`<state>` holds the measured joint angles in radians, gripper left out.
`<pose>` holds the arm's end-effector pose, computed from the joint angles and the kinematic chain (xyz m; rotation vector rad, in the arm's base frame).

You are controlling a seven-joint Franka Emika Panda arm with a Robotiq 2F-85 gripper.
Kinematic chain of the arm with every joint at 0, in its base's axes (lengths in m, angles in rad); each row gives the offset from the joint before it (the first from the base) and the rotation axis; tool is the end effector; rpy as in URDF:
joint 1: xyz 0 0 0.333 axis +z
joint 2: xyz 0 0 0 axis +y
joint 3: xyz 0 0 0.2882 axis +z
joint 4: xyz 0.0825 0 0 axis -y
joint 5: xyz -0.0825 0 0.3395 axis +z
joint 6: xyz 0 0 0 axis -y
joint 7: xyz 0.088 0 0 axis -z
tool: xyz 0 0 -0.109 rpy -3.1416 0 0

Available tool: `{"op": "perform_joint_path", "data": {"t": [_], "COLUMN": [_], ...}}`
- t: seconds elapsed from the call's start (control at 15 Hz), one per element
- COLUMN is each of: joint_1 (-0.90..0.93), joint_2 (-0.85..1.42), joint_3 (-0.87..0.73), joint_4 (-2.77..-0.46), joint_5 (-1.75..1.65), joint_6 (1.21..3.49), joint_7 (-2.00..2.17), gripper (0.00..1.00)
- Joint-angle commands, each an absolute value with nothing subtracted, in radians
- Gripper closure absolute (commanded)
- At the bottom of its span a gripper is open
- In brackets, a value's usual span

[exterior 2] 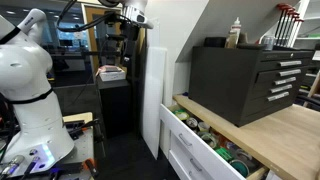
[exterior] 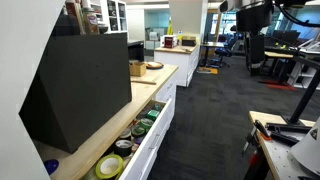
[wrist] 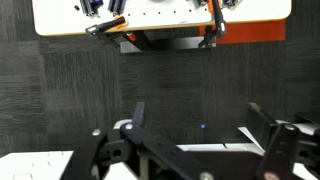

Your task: Slide the drawer to close

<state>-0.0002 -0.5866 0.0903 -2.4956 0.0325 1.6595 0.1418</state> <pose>0.3138 0.0330 0.4557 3.0706 -0.1229 -0.3826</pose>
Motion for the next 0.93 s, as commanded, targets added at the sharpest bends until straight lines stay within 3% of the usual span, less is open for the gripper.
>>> {"op": "perform_joint_path", "data": {"t": [0.0, 0.87], "joint_1": [0.007, 0.009], "joint_2": [-0.586, -0.556], "joint_3": [0.084, 0.084], "joint_4": [-2.494, -2.514], "joint_5": [0.029, 0.003], "joint_6": [1.658, 1.733], "joint_7": [0.145, 0.114], "gripper": [0.00, 0.00]}}
